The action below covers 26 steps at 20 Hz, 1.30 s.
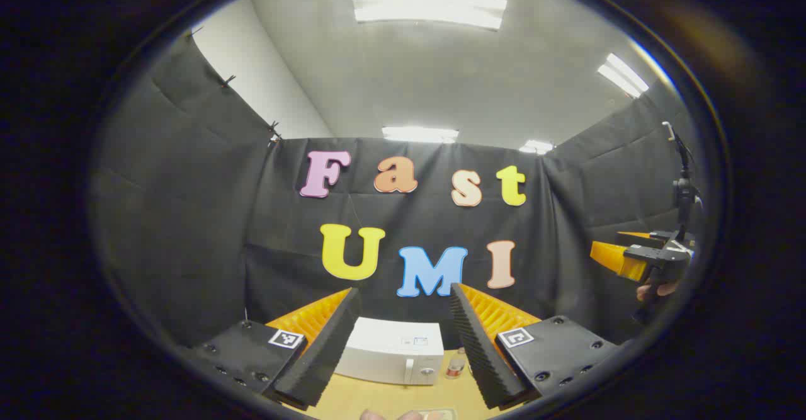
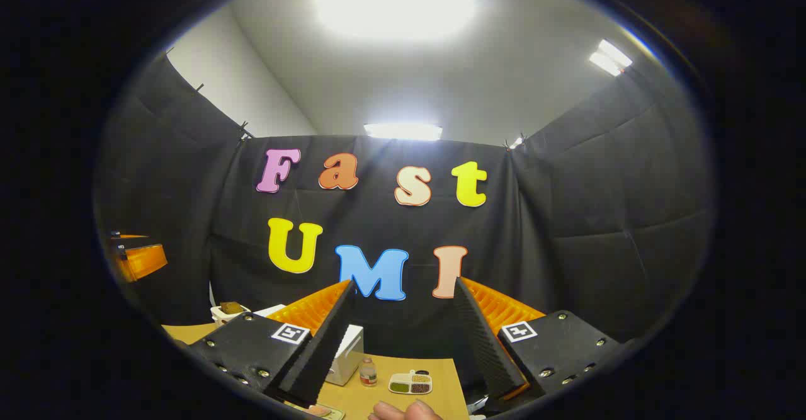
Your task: Open the microwave oven with the left hand, put the food in, and close the microwave oven.
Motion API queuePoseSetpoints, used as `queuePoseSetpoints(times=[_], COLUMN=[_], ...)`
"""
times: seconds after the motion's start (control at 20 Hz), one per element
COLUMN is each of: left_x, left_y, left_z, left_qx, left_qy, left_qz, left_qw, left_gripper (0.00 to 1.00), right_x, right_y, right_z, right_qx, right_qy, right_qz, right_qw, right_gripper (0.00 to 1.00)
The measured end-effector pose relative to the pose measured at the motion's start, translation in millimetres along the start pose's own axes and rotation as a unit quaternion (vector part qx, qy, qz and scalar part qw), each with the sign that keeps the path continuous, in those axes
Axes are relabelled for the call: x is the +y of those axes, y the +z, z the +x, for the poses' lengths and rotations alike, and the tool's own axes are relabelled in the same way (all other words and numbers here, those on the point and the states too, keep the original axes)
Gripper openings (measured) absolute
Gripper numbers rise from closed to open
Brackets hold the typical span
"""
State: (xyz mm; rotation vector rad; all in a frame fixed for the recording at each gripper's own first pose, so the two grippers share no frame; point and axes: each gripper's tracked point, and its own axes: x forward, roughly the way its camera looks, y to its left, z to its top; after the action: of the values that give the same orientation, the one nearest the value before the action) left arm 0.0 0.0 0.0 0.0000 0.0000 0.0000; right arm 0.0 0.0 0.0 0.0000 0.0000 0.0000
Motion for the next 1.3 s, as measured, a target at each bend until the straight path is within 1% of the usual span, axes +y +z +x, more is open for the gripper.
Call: queuePoseSetpoints(times=[0.55, 0.9, 1.15, 1.3], left_x=[-18, -22, -32, -35], left_y=[-7, -14, -41, -62], left_z=[11, 24, 37, 45], left_qx=[0.011, 0.022, 0.051, 0.065], left_qy=[0.003, 0.011, 0.016, 0.021], left_qz=[0.021, 0.021, 0.012, 0.016], left_qw=[1.000, 0.999, 0.999, 0.998], left_gripper=[0.94, 0.94, 0.94, 0.94], right_x=[-15, -17, -25, -31], right_y=[-15, -22, -34, -44], right_z=[14, 28, 40, 47], right_qx=[0.017, 0.023, 0.029, 0.030], right_qy=[0.000, 0.007, 0.013, 0.014], right_qz=[0.015, 0.021, 0.021, 0.032], right_qw=[1.000, 0.999, 0.999, 0.999], right_gripper=[0.95, 0.95, 0.95, 0.95])
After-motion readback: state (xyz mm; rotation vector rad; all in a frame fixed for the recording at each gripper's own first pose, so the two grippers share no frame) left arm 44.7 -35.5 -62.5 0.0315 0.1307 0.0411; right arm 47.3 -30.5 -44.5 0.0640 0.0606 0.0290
